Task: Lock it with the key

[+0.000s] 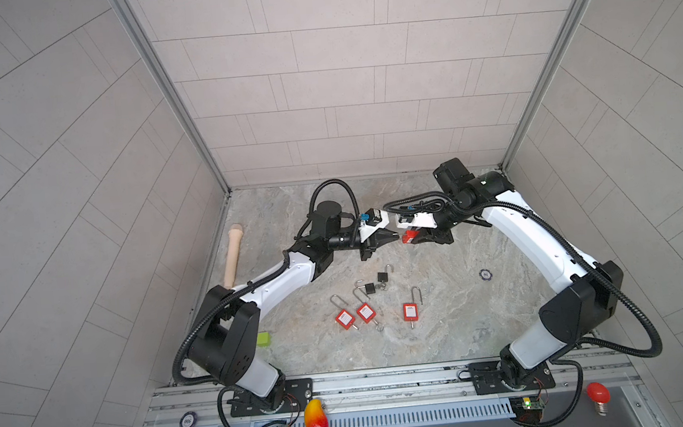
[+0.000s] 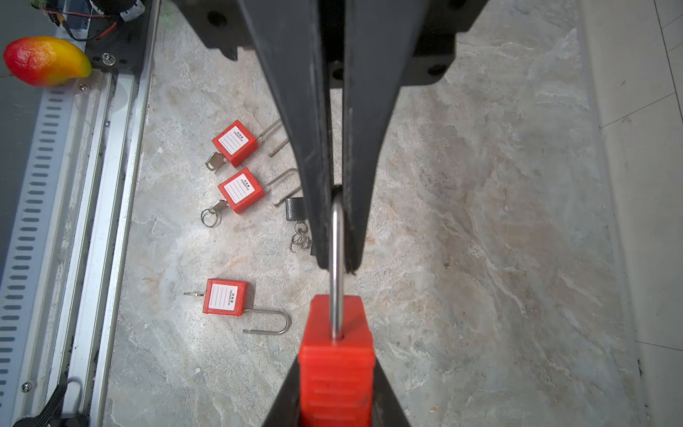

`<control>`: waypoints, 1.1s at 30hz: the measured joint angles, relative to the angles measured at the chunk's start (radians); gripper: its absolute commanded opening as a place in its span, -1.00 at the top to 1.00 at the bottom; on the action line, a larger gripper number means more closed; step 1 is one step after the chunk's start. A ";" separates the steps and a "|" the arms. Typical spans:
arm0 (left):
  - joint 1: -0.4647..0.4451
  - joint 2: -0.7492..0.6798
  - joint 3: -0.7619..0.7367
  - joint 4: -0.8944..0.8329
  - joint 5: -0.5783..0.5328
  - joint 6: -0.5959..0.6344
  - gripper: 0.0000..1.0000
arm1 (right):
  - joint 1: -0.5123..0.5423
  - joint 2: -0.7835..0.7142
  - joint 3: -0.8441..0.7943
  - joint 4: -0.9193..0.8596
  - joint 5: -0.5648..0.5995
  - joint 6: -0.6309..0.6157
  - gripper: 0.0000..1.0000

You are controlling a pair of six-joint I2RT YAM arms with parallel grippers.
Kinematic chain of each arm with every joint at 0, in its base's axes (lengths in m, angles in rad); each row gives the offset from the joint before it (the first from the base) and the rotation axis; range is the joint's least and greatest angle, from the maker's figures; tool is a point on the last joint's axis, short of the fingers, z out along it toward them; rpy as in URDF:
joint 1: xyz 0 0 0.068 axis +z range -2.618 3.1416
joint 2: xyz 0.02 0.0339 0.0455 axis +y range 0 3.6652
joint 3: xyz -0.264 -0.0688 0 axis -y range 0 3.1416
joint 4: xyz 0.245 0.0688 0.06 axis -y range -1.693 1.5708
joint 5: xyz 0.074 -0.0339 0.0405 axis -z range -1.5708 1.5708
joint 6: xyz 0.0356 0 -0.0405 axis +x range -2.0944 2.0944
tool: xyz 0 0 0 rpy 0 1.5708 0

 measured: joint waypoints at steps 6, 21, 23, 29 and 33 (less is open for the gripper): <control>0.000 0.000 0.000 0.014 0.000 -0.043 1.00 | 0.000 0.000 0.000 0.012 0.003 -0.001 0.57; 0.005 0.039 -0.023 0.193 0.000 -0.188 1.00 | 0.010 -0.001 0.002 0.063 -0.029 0.000 0.14; 0.010 0.046 -0.023 0.222 0.001 -0.206 1.00 | 0.010 -0.006 0.000 0.070 -0.025 0.000 0.04; 0.027 0.060 -0.023 0.271 0.010 -0.242 1.00 | 0.002 -0.037 -0.008 0.090 -0.006 0.012 -0.28; 0.032 0.060 -0.023 0.277 0.011 -0.243 1.00 | -0.011 -0.046 -0.008 0.092 -0.001 0.030 -0.44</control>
